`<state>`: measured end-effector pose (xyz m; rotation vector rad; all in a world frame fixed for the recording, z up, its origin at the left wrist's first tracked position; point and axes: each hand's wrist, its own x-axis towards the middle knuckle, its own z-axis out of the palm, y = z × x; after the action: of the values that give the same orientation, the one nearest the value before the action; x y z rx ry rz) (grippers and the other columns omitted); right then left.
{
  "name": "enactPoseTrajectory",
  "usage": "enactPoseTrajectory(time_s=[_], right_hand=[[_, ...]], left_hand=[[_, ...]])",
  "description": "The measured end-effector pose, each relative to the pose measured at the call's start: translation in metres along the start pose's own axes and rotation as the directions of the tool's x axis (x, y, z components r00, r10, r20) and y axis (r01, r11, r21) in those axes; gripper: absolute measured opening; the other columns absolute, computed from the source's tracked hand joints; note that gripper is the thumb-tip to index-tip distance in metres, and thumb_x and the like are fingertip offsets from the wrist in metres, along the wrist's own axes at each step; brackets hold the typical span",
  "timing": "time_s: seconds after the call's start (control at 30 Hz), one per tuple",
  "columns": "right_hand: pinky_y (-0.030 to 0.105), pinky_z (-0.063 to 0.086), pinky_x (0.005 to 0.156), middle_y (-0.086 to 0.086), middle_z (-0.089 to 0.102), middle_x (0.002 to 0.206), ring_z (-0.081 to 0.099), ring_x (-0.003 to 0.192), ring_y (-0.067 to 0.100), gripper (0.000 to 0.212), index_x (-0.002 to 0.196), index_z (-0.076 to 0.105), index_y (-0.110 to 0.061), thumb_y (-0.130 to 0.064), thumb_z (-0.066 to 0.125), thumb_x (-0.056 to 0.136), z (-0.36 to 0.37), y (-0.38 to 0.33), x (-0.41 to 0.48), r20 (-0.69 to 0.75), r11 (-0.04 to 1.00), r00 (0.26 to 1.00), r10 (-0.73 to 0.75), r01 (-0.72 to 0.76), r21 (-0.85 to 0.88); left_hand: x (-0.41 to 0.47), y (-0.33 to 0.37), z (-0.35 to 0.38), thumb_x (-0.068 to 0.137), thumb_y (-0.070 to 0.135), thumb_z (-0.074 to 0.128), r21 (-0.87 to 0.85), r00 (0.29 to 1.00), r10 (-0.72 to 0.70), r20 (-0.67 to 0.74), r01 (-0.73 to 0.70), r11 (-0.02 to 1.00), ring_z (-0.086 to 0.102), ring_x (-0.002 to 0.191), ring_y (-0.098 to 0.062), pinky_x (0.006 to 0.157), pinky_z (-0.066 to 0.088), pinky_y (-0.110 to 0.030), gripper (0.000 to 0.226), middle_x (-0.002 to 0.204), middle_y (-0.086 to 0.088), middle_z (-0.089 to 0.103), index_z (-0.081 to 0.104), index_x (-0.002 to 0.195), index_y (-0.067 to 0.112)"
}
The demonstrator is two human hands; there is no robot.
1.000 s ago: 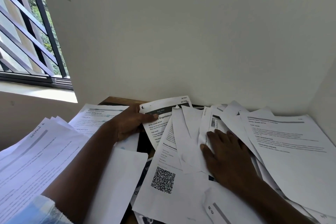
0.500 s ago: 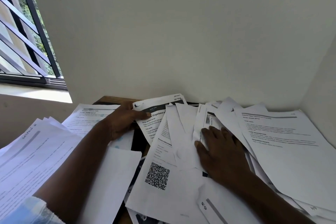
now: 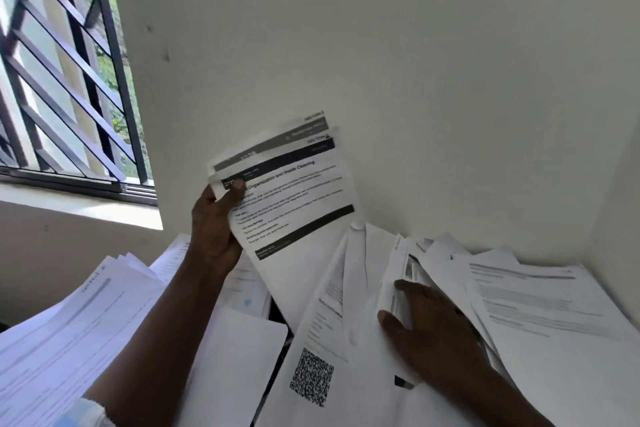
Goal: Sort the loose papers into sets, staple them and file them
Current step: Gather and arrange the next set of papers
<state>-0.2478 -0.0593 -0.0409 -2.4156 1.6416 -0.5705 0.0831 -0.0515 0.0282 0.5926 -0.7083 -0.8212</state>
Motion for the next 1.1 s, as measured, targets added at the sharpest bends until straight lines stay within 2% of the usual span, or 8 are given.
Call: enactPoseTrajectory(time_s=[0.17, 0.37, 0.53, 0.67, 0.77, 0.83, 0.97, 1.1], right_hand=[[0.028, 0.030, 0.116, -0.016, 0.046, 0.149, 0.040, 0.142, 0.008, 0.055, 0.147, 0.043, -0.036, -0.047, 0.062, 0.096, -0.028, -0.029, 0.022, -0.147, 0.930, 0.986, -0.079, 0.126, 0.346], [0.039, 0.036, 0.115, -0.008, 0.048, 0.146, 0.045, 0.138, 0.013, 0.058, 0.148, 0.045, -0.029, -0.039, 0.066, 0.096, -0.083, -0.097, 0.074, -0.384, 0.860, 0.888, -0.252, 0.387, 0.332], [0.044, 0.034, 0.116, 0.000, 0.044, 0.154, 0.042, 0.141, 0.022, 0.071, 0.154, 0.036, -0.026, -0.047, 0.067, 0.094, -0.106, -0.160, 0.126, -0.286, 0.879, 0.878, -0.384, 0.442, 0.177], [0.050, 0.046, 0.106, -0.001, 0.057, 0.134, 0.056, 0.124, 0.025, 0.068, 0.146, 0.042, -0.022, -0.054, 0.068, 0.092, -0.111, -0.191, 0.160, -0.149, 0.866, 0.907, -0.393, 0.420, 0.273], [0.045, 0.052, 0.100, 0.000, 0.063, 0.126, 0.061, 0.116, 0.024, 0.050, 0.136, 0.056, -0.017, -0.036, 0.073, 0.092, -0.115, -0.198, 0.175, -0.112, 0.850, 0.907, -0.405, 0.419, 0.318], [0.047, 0.056, 0.094, 0.005, 0.072, 0.113, 0.068, 0.106, 0.027, 0.028, 0.115, 0.071, -0.014, -0.025, 0.076, 0.090, -0.119, -0.198, 0.185, -0.170, 0.842, 0.904, -0.393, 0.428, 0.329], [0.050, 0.061, 0.090, 0.003, 0.078, 0.100, 0.075, 0.092, 0.024, 0.012, 0.099, 0.077, -0.018, -0.018, 0.080, 0.087, -0.134, -0.197, 0.194, -0.246, 0.752, 0.912, -0.327, 0.409, 0.517], [0.048, 0.061, 0.092, 0.003, 0.078, 0.099, 0.075, 0.093, 0.025, 0.008, 0.091, 0.075, -0.024, -0.018, 0.080, 0.089, -0.148, -0.194, 0.200, -0.296, 0.685, 0.921, -0.252, 0.386, 0.618]], left_hand=[[0.006, 0.021, -0.022, 0.106, 0.005, 0.047, -0.188, 0.996, 0.069, -0.063, -0.080, 0.979, 0.032, 0.148, -0.052, 0.117, 0.026, -0.074, 0.055, 0.162, -0.030, 0.030, 0.031, 0.159, 0.006], [0.001, 0.031, -0.029, 0.105, 0.002, 0.041, -0.248, 0.985, 0.075, -0.154, -0.112, 0.962, 0.044, 0.143, -0.046, 0.103, 0.053, -0.058, 0.052, 0.158, -0.026, 0.041, 0.037, 0.157, 0.006], [0.002, 0.031, -0.027, 0.108, 0.000, 0.030, -0.348, 0.998, -0.028, -0.057, 0.006, 0.938, 0.058, 0.125, -0.042, 0.098, 0.056, -0.058, 0.042, 0.135, -0.021, 0.061, 0.050, 0.144, 0.008], [0.002, 0.029, -0.026, 0.105, 0.003, 0.035, -0.384, 0.997, -0.072, 0.005, 0.069, 0.921, 0.048, 0.134, -0.047, 0.112, 0.040, -0.065, 0.049, 0.144, -0.026, 0.052, 0.035, 0.155, -0.001], [0.003, 0.025, -0.027, 0.100, 0.006, 0.047, -0.316, 0.999, -0.032, -0.010, 0.027, 0.949, 0.040, 0.142, -0.052, 0.117, 0.027, -0.072, 0.057, 0.155, -0.033, 0.040, 0.035, 0.156, -0.001], [0.004, 0.022, -0.028, 0.098, 0.009, 0.054, -0.271, 0.999, 0.019, -0.028, -0.025, 0.962, 0.040, 0.143, -0.052, 0.117, 0.026, -0.074, 0.059, 0.156, -0.030, 0.042, 0.039, 0.155, 0.001], [0.005, 0.013, -0.025, 0.090, 0.017, 0.071, -0.007, 0.998, 0.031, -0.053, -0.032, 0.999, 0.065, 0.121, -0.045, 0.106, 0.044, -0.071, 0.050, 0.133, -0.021, 0.068, 0.060, 0.137, 0.003], [0.003, 0.002, -0.015, 0.096, 0.010, 0.069, 0.230, 0.997, 0.043, -0.060, -0.028, 0.973, 0.076, 0.102, -0.029, 0.084, 0.061, -0.047, 0.026, 0.119, -0.012, 0.076, 0.072, 0.122, 0.011]])
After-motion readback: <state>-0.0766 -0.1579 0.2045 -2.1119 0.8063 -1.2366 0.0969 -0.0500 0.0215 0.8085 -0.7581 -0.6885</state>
